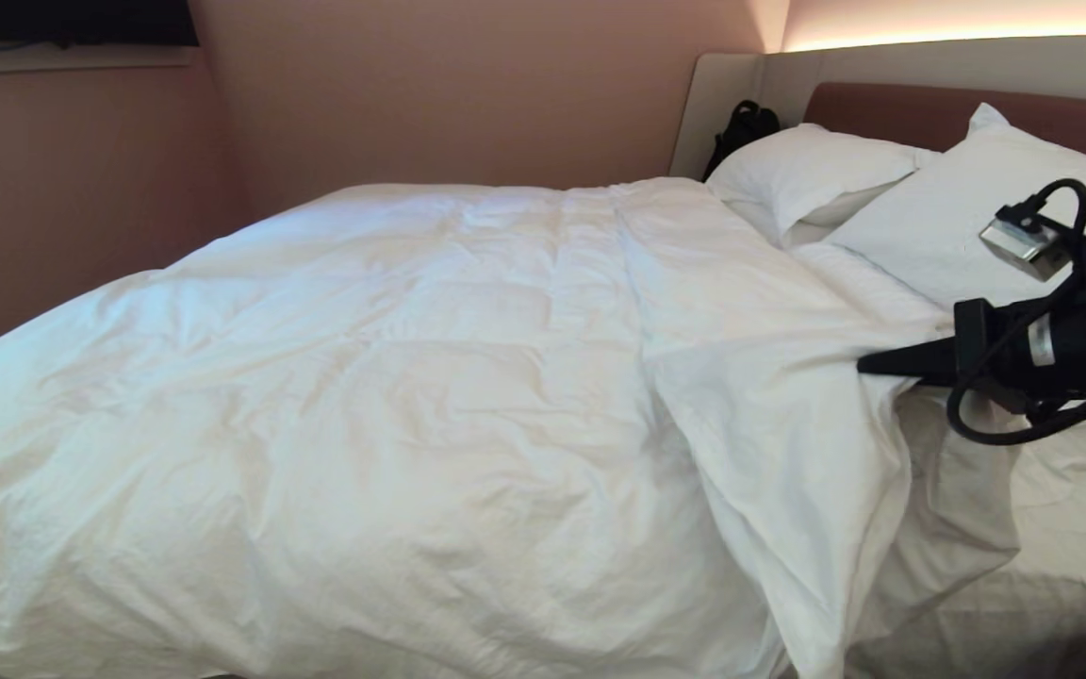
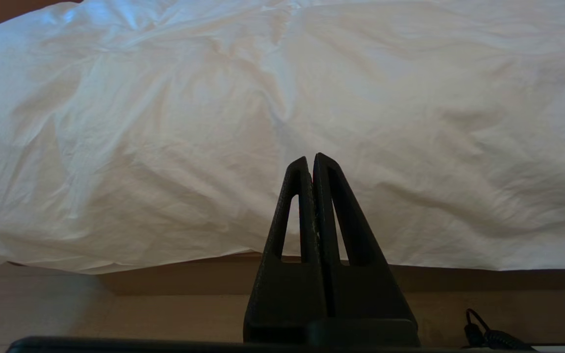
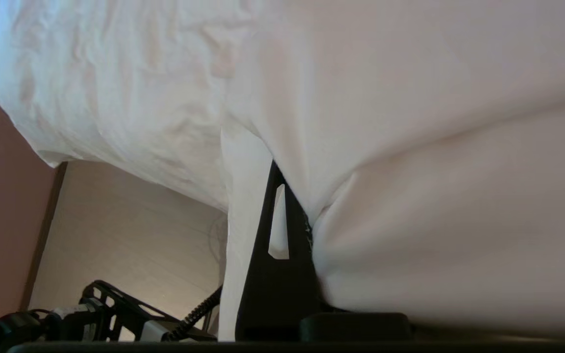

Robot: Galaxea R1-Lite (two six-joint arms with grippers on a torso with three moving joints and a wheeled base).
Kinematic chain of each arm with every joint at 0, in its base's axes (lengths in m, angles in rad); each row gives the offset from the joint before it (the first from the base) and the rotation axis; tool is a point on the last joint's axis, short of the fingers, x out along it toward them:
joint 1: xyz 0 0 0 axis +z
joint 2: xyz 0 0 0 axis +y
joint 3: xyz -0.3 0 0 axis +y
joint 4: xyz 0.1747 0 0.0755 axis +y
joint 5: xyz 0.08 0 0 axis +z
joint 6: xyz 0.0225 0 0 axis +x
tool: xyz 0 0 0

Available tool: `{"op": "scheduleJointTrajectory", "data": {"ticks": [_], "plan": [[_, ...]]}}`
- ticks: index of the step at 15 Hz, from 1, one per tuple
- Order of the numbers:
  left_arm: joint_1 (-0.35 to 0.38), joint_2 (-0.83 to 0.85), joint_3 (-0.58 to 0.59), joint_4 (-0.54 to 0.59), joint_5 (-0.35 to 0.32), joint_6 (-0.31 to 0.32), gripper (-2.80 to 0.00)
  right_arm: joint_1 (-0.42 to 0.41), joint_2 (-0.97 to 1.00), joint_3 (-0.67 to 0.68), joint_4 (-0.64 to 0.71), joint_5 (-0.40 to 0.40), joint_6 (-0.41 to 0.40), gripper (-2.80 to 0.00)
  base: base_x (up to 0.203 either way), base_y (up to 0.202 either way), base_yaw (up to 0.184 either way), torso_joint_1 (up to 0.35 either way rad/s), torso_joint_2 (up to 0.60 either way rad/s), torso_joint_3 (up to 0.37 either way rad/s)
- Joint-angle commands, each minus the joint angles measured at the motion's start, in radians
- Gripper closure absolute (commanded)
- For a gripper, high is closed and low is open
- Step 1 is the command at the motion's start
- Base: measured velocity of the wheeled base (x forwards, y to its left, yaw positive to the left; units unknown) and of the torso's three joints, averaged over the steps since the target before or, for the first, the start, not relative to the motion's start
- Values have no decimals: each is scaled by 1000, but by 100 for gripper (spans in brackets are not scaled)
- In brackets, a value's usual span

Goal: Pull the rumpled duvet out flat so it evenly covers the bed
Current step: Flatten the corners of the folded blanket

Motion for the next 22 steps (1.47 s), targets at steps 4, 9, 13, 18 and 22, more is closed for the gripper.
{"op": "scheduleJointTrajectory", "data": {"ticks": [4, 9, 13, 18, 22], "plan": [[0, 0, 0, 0, 0, 0, 0, 0, -66, -71, 68, -33, 5, 0, 0, 0, 0, 0, 0, 0], [0, 0, 0, 0, 0, 0, 0, 0, -105, -78, 64, -37, 6, 0, 0, 0, 0, 0, 0, 0], [0, 0, 0, 0, 0, 0, 0, 1, -144, -115, 66, -42, 6, 0, 0, 0, 0, 0, 0, 0], [0, 0, 0, 0, 0, 0, 0, 0, -162, -121, 69, -43, 6, 0, 0, 0, 0, 0, 0, 0], [0, 0, 0, 0, 0, 0, 0, 1, -139, -104, 64, -101, 5, 0, 0, 0, 0, 0, 0, 0]]}}
